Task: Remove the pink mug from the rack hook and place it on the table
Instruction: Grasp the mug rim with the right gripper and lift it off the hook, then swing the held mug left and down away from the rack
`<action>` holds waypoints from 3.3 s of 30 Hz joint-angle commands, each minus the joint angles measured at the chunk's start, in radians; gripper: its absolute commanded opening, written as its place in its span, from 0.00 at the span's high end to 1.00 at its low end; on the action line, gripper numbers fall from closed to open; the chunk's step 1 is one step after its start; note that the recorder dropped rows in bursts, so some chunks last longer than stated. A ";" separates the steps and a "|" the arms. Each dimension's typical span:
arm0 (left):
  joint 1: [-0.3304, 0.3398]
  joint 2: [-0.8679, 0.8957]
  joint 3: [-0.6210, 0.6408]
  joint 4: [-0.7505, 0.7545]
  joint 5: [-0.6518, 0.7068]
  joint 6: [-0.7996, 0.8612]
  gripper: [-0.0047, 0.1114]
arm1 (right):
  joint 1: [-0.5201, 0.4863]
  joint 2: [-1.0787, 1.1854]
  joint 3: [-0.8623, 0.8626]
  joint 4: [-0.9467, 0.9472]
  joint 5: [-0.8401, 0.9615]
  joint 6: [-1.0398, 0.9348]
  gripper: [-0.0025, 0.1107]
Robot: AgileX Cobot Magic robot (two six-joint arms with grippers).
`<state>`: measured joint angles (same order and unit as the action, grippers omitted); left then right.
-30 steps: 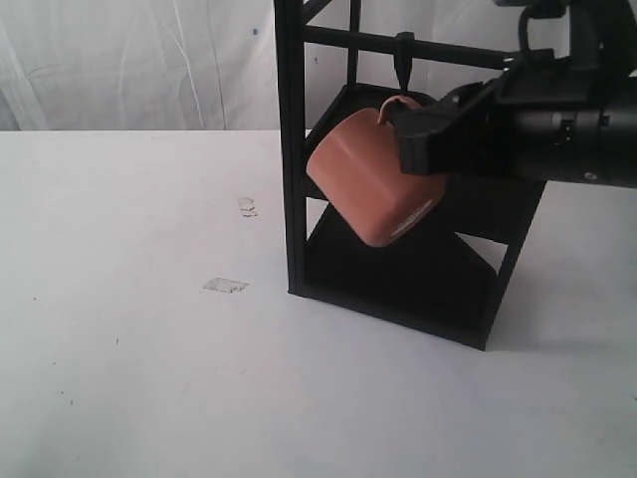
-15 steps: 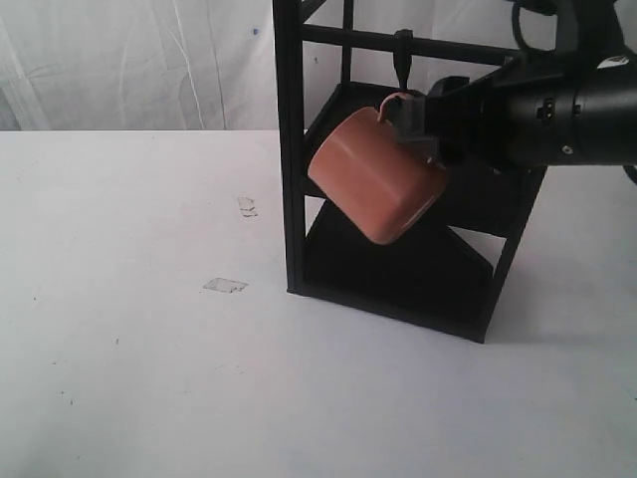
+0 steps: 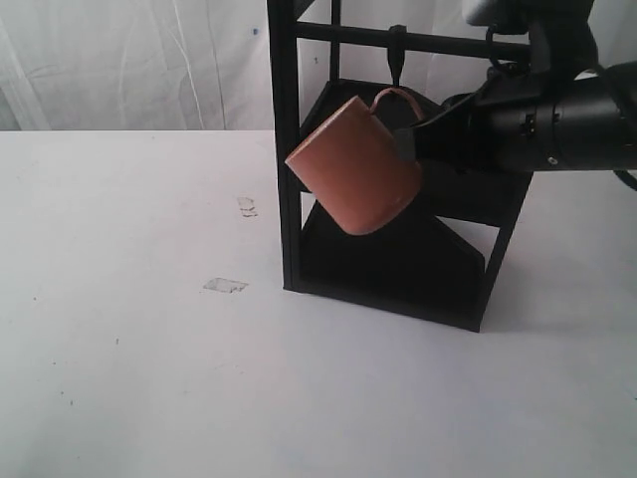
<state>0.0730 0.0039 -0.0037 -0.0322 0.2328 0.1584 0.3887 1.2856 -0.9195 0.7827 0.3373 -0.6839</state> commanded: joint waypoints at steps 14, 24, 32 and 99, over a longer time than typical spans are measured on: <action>-0.006 -0.004 0.004 -0.007 0.000 -0.002 0.96 | 0.000 -0.083 -0.002 0.005 0.036 -0.020 0.98; -0.006 -0.004 0.004 -0.007 0.000 -0.002 0.96 | 0.000 -0.124 -0.002 0.032 0.084 -0.020 0.98; -0.006 -0.004 0.004 -0.007 0.000 -0.002 0.96 | 0.000 -0.214 -0.002 0.120 0.153 -0.025 0.98; -0.006 -0.004 0.004 -0.007 0.000 -0.002 0.96 | 0.794 0.087 0.004 0.131 -0.692 0.017 0.98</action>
<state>0.0730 0.0039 -0.0037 -0.0322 0.2328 0.1584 1.1527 1.3600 -0.9195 1.0492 -0.2481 -0.7954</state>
